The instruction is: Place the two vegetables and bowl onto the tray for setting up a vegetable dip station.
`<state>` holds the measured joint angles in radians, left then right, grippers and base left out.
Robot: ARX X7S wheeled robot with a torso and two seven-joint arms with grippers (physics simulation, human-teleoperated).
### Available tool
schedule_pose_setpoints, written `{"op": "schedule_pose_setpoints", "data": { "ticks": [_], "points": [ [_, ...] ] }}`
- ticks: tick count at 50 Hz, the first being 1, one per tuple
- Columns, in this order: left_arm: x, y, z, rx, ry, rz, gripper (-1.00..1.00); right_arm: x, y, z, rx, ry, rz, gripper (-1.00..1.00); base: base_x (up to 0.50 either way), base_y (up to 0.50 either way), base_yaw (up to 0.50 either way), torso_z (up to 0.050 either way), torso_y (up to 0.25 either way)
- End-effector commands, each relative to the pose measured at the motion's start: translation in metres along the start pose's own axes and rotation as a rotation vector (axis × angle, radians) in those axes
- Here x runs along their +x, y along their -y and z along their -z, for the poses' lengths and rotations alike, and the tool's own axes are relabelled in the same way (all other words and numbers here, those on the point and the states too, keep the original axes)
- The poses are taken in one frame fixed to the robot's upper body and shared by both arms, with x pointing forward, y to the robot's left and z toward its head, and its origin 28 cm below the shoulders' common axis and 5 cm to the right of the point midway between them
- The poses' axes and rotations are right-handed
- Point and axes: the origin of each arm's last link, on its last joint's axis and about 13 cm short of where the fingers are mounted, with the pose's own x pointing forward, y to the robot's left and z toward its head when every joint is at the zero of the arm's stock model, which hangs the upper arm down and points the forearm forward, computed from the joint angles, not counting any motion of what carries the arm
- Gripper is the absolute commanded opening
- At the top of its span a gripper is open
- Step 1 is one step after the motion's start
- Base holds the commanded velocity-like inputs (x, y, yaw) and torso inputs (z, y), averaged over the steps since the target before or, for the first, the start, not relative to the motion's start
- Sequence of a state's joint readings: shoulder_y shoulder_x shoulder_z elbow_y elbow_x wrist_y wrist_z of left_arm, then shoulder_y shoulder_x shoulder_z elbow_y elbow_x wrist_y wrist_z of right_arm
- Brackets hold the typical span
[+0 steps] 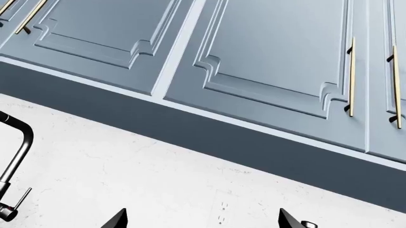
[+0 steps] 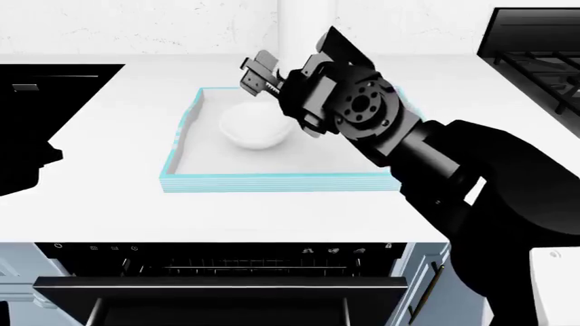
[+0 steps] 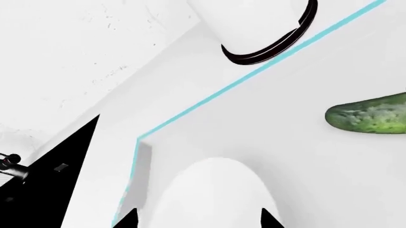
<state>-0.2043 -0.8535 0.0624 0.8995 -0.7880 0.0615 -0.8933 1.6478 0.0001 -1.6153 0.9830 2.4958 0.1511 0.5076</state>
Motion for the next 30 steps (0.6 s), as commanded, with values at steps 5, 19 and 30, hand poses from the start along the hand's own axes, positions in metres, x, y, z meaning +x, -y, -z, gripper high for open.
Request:
{"op": "schedule_pose_setpoints", "data": {
  "ticks": [5,19,30],
  "points": [
    [0.000,0.000,0.000,0.000,0.000,0.001,1.00,-0.012,-0.016,-0.016,-0.197,0.142,0.037,1.00,0.00,0.00,0.00,0.000,0.000],
    [0.000,0.000,0.000,0.000,0.000,0.001,1.00,-0.014,-0.011,-0.022,-0.346,0.246,0.111,1.00,0.00,0.00,0.00,0.000,0.000],
    [0.000,0.002,0.000,0.001,-0.002,0.008,1.00,-0.039,0.004,-0.007,-0.504,0.387,0.004,1.00,0.00,0.00,0.00,0.000,0.000]
  ]
}}
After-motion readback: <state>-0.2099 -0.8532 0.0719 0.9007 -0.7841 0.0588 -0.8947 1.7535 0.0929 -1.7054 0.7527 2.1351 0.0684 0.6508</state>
